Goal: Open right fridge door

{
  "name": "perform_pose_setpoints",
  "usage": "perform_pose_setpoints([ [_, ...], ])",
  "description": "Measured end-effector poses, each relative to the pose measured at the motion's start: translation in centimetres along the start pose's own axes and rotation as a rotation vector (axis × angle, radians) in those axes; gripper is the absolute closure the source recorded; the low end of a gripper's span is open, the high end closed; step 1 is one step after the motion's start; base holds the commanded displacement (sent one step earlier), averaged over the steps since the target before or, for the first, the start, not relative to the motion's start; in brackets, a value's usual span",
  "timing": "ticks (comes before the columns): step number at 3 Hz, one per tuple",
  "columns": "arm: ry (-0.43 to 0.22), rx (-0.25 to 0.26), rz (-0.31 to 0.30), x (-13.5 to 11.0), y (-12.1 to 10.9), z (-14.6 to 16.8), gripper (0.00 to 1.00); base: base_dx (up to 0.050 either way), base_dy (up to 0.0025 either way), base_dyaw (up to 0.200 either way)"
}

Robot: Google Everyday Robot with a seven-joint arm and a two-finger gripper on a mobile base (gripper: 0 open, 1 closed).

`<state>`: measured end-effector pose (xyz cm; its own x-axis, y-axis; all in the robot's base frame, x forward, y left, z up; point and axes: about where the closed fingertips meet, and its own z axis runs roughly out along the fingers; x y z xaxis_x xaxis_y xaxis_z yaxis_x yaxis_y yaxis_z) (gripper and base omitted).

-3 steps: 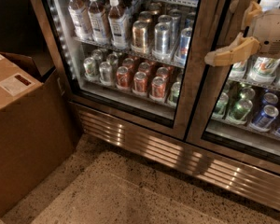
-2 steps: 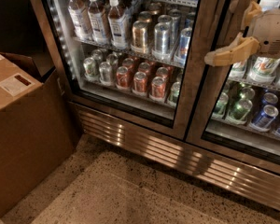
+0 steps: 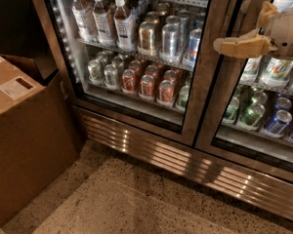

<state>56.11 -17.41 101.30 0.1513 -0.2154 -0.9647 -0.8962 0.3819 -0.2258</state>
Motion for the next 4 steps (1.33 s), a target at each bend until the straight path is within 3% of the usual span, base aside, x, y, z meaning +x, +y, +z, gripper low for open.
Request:
perform_pose_setpoints([
  [2, 0.002, -0.004, 0.000, 0.05, -0.03, 0.06, 0.89, 0.000, 0.00000, 0.000],
  [3, 0.008, -0.013, 0.000, 0.10, 0.07, 0.13, 1.00, 0.000, 0.00000, 0.000],
  [4, 0.010, -0.014, 0.001, 0.11, 0.04, 0.12, 1.00, -0.050, 0.00001, 0.000],
])
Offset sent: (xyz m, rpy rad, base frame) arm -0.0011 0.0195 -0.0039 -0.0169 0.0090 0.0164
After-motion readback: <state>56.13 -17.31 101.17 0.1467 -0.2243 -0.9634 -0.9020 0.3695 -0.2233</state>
